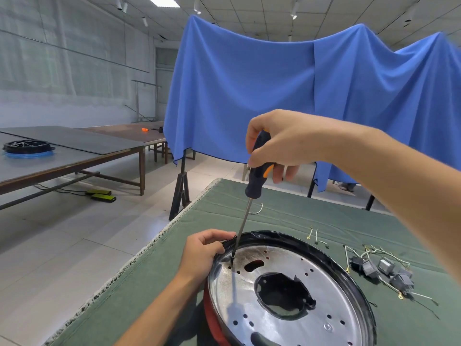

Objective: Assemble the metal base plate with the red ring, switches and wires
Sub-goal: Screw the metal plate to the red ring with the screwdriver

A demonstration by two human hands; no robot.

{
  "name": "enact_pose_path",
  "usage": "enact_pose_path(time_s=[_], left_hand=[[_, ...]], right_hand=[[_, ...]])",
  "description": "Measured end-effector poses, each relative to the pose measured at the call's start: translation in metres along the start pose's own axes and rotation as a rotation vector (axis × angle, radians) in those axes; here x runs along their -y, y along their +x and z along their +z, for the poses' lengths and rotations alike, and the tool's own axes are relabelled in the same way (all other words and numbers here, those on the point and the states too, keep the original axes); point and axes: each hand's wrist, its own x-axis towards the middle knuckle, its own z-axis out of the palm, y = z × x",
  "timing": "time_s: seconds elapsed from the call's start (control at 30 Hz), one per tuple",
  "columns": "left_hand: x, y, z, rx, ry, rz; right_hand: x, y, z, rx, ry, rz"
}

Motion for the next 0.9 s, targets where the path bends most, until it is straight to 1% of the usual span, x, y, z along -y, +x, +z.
enact_pose_path(time_s=[0.03,0.13,0.17,0.2,0.27,0.3,0.37,0.47,0.5,0.63,0.7,0.8,0.83,0.9], left_hand=[[0.000,0.001,0.000,0.003,0.007,0.002],[0.001,0.000,0.000,0.010,0.018,0.003],[0.001,0.000,0.000,0.010,0.016,0.002],[0.001,0.000,0.000,0.012,0.013,0.001],[0.001,0.000,-0.001,0.013,0.007,0.001],[0.000,0.000,-0.001,0.013,0.007,0.002],[0.000,0.001,-0.001,0.017,0.013,0.011],[0.000,0.000,0.000,0.017,0.015,0.019],[-0.001,0.000,0.000,0.017,0.012,0.020],[-0.001,0.000,0.000,0.020,0.008,0.024],[-0.002,0.000,0.000,0.024,0.004,0.021],[0.000,0.000,0.001,0.024,0.003,0.021],[-0.001,0.000,0.001,0.023,0.006,0.019],[-0.001,0.000,0.000,0.019,0.018,0.018]], right_hand=[[-0.002,0.001,0.002,-0.034,-0.031,0.002],[-0.007,0.004,0.004,-0.163,-0.223,0.073],[-0.007,0.003,0.003,-0.148,-0.212,0.088],[-0.007,0.003,0.002,-0.099,-0.149,0.084],[-0.005,0.001,-0.003,0.005,-0.012,0.047],[-0.005,-0.001,-0.004,0.032,0.019,0.023],[-0.007,-0.003,-0.004,0.015,0.008,-0.010],[-0.011,0.000,-0.002,-0.083,-0.160,0.023],[-0.011,0.001,-0.001,-0.091,-0.182,0.038],[-0.006,0.000,-0.004,0.031,0.006,0.028],[-0.005,0.001,-0.003,-0.007,-0.068,0.023],[-0.004,0.005,0.000,-0.103,-0.215,0.067],[-0.002,0.005,0.000,-0.084,-0.204,0.076],[0.001,0.005,-0.002,0.001,-0.096,0.071]])
